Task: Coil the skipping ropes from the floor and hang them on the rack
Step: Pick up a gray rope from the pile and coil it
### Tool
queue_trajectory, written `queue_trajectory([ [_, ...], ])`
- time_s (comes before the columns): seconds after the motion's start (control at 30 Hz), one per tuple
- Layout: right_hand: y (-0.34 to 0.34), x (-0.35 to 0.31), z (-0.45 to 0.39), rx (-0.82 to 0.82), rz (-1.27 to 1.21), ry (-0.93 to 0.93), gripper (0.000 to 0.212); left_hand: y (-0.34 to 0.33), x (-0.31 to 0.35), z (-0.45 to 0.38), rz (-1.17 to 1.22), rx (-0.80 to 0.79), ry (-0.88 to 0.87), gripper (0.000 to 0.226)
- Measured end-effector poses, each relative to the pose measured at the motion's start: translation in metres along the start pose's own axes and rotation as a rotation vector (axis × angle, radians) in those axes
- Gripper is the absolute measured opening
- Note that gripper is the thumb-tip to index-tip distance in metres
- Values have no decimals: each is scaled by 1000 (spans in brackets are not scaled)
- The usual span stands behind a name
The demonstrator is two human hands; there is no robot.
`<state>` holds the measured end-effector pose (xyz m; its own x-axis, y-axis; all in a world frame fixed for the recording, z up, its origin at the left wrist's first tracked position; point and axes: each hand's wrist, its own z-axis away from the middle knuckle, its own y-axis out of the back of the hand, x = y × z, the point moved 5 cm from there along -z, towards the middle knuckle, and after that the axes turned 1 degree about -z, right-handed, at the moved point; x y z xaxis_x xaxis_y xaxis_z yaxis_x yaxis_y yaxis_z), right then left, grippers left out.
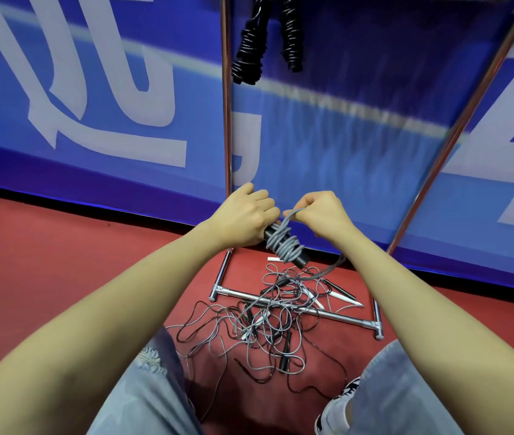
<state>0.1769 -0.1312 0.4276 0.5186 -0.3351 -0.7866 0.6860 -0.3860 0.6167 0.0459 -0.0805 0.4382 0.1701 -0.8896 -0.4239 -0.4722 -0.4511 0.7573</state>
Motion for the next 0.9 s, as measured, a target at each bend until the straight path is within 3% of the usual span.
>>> queue_trajectory([
  [0.13, 1, 3, -2, 29, 67, -15, 33, 10, -1, -10, 180, 57, 111, 25],
  [0.23, -2, 0, -3, 35, 3, 80, 28, 11, -10, -12, 446, -12, 488, 18],
  [0.33, -4, 1, 3, -17, 94, 100, 26, 5, -16, -13, 650, -66, 907, 28],
  [0.43, -4, 3, 8, -8, 238, 152, 32, -3, -18, -13, 629, -105, 1071, 32],
  [0.6, -8, -9, 18, -47, 321, 215, 38, -18, -16, -10, 413, -237, 1044, 32],
  [0.7, -6, -17, 25, -64, 557, 314, 31, -23, -15, -12, 272, -341, 956, 30],
  [0.83, -8, -34, 33, -21, 928, 641, 6, -30, -12, -8, 15, -558, 736, 35],
  [0.9, -9, -39, 36, 59, 974, 797, 10, -31, -6, -8, -59, -613, 583, 27],
])
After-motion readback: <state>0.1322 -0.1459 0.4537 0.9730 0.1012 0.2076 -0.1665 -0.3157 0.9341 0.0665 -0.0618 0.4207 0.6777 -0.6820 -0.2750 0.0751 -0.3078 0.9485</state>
